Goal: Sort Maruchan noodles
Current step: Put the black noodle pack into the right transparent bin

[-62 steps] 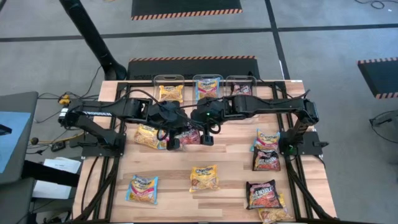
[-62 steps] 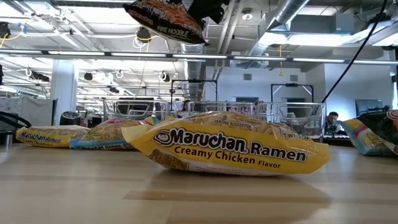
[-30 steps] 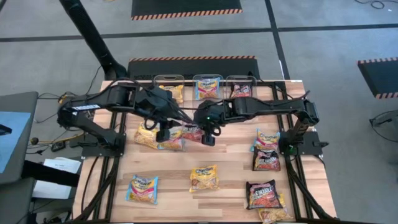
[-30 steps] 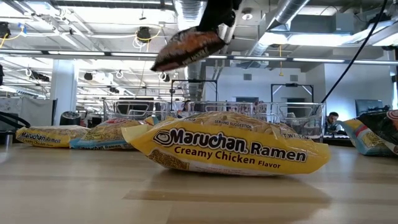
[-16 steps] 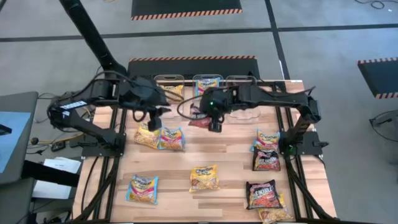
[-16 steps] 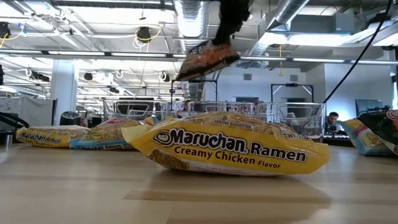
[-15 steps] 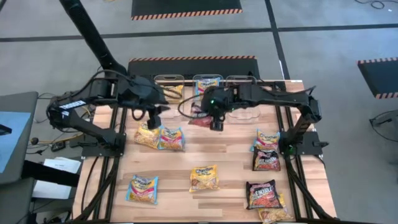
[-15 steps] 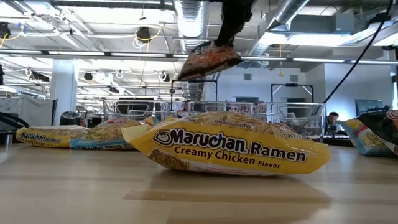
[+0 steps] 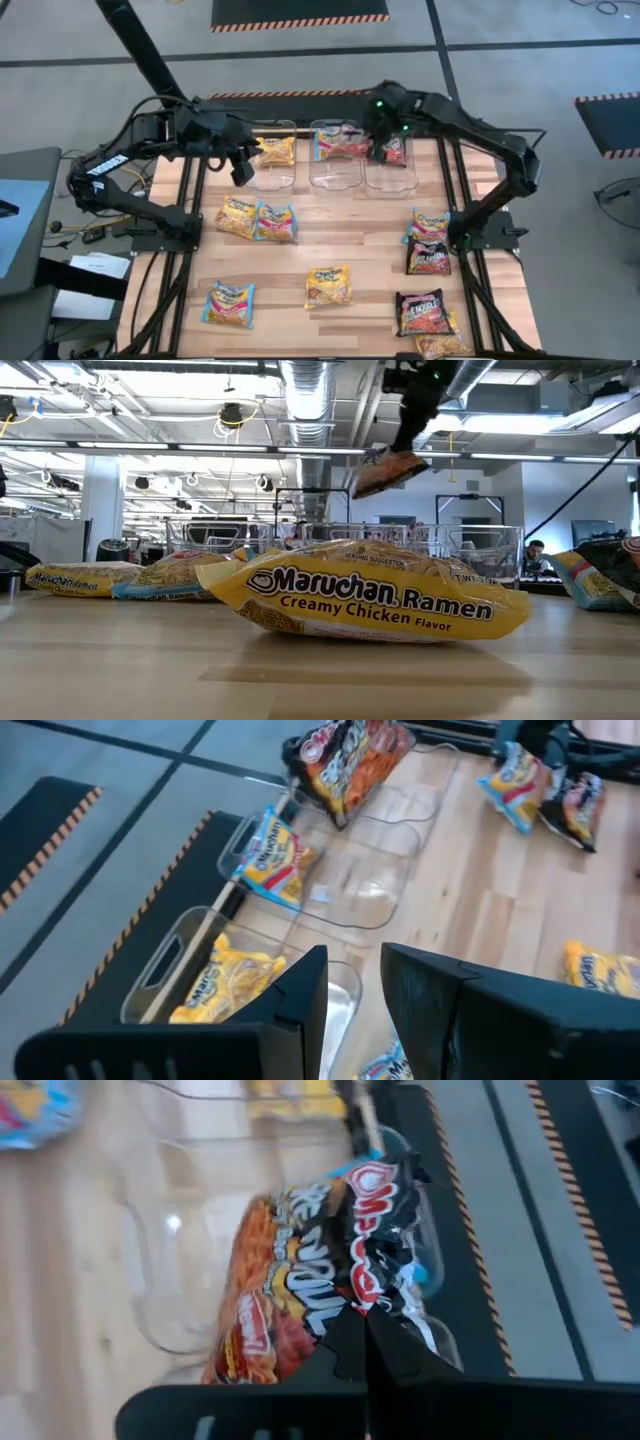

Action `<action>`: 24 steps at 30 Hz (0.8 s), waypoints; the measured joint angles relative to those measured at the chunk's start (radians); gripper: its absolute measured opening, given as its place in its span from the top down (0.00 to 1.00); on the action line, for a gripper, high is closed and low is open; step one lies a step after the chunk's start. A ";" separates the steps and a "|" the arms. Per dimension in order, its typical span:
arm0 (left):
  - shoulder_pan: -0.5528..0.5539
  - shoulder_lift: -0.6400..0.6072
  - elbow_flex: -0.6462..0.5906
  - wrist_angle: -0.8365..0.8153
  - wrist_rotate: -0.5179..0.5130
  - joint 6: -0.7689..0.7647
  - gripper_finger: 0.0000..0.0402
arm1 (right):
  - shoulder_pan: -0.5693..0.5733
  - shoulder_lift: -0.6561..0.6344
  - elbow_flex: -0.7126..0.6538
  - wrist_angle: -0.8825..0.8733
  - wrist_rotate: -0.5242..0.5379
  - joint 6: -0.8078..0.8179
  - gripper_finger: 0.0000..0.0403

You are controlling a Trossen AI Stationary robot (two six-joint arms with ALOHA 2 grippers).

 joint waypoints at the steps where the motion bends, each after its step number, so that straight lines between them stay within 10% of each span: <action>1: 0.008 0.000 0.000 0.000 0.000 0.000 0.79 | -0.023 -0.020 -0.032 0.020 -0.001 -0.009 0.99; 24: 0.103 0.001 -0.001 0.001 -0.003 -0.021 0.79 | -0.233 -0.097 -0.494 0.142 0.008 -0.121 0.99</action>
